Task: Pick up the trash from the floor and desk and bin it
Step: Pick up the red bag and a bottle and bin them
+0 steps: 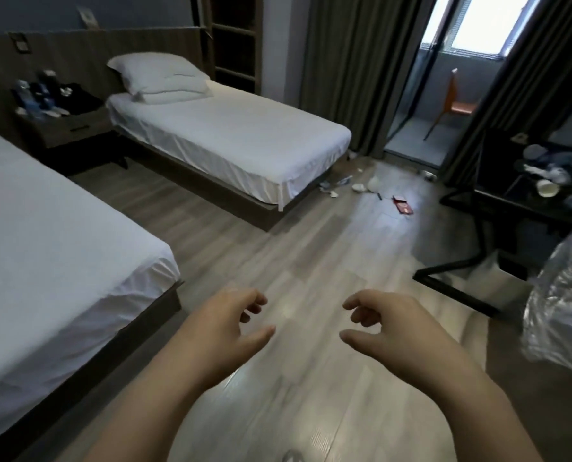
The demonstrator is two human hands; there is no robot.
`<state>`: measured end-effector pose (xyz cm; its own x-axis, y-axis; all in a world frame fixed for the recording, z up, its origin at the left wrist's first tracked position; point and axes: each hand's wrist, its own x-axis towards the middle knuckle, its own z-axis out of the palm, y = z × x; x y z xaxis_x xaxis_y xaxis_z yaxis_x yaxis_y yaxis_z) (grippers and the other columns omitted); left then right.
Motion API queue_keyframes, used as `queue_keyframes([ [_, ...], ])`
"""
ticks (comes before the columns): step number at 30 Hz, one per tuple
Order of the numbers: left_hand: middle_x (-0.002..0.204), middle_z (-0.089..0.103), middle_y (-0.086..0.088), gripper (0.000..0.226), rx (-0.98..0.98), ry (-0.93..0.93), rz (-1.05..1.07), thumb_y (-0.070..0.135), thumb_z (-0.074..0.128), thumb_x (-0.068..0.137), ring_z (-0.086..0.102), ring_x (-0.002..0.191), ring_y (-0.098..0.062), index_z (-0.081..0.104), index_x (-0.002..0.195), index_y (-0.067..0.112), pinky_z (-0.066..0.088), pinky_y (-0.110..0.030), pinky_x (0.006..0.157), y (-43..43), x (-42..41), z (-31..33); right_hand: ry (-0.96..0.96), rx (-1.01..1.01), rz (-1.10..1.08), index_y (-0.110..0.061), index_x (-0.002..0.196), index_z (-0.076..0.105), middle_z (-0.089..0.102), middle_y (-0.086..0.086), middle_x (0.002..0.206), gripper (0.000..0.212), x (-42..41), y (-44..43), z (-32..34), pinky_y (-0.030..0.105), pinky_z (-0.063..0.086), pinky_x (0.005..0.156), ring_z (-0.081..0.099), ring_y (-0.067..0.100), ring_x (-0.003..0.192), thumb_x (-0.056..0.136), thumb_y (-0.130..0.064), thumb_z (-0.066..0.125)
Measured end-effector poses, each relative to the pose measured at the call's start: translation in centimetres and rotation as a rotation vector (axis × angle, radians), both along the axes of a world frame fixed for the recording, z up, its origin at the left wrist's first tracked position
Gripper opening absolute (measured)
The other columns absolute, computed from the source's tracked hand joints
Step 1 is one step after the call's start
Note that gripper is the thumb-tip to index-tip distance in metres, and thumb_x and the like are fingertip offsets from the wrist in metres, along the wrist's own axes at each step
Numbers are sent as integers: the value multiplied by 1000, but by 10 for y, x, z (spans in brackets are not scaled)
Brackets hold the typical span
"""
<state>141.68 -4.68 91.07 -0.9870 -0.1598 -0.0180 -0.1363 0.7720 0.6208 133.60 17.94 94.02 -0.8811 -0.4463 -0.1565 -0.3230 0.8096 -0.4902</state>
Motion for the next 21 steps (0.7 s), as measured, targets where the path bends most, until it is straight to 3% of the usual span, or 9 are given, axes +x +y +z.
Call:
queue_keyframes([
  [13, 105, 57, 21, 32, -39, 7, -159, 47, 63, 82, 55, 95, 4, 55, 113, 39, 51, -23, 84, 19, -237, 2, -1, -19, -167, -38, 114, 58, 59, -18, 97, 35, -192, 29, -6, 20, 49, 82, 57, -2, 94, 81, -42, 68],
  [17, 104, 58, 20, 33, -46, -7, -216, 47, 63, 82, 55, 95, 2, 57, 112, 35, 51, -25, 85, 25, -304, 1, -5, 15, -179, -37, 118, 57, 59, -18, 99, 37, -255, 34, -4, 14, 43, 69, 56, -2, 93, 83, -42, 66],
  [21, 105, 58, 20, 33, -41, -10, -241, 49, 62, 82, 56, 95, 3, 57, 112, 36, 51, -24, 84, 17, -375, -4, -18, 9, -214, -38, 118, 57, 59, -18, 98, 37, -317, 26, -8, 15, 44, 69, 56, -3, 94, 83, -43, 66],
])
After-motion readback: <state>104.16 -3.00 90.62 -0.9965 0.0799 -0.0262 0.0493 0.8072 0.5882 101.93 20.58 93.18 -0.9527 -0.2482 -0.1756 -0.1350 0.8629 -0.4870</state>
